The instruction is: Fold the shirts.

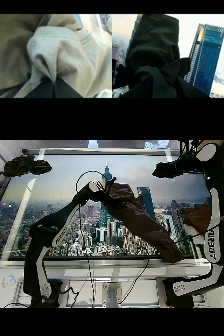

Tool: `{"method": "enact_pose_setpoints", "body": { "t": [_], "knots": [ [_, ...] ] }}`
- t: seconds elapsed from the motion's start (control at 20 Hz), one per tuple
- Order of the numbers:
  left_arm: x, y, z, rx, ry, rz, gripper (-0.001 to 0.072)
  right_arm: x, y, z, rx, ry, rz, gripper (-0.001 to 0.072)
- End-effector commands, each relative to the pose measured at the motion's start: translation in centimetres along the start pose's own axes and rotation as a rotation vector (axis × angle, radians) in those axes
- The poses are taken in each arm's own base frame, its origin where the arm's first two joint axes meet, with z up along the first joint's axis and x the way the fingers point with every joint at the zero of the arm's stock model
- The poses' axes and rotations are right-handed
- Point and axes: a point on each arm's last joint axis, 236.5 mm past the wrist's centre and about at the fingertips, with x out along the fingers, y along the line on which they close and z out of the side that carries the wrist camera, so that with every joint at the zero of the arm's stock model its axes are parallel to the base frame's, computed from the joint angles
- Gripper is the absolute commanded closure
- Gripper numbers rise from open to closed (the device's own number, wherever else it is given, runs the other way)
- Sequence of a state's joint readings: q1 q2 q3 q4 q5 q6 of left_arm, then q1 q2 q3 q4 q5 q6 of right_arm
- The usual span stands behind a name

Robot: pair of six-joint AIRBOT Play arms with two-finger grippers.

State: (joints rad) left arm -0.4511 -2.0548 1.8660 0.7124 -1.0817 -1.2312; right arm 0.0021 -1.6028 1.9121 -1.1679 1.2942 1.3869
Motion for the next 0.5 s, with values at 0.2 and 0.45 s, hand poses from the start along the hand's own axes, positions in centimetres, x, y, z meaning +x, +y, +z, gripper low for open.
{"method": "enact_pose_setpoints", "body": {
  "t": [0.2, 0.45],
  "knots": [
    [-8.3, -9.0, 8.1, 0.186, -0.207, -0.127, 0.0694, 0.0, -0.1, 0.0, 0.000, -0.001, -0.003, 0.0373],
    [-25.4, -22.0, 14.1, 0.442, -0.671, -0.261, 0.0694, 0.1, 0.8, 0.2, 0.012, -0.007, 0.033, 0.0373]
  ]
}}
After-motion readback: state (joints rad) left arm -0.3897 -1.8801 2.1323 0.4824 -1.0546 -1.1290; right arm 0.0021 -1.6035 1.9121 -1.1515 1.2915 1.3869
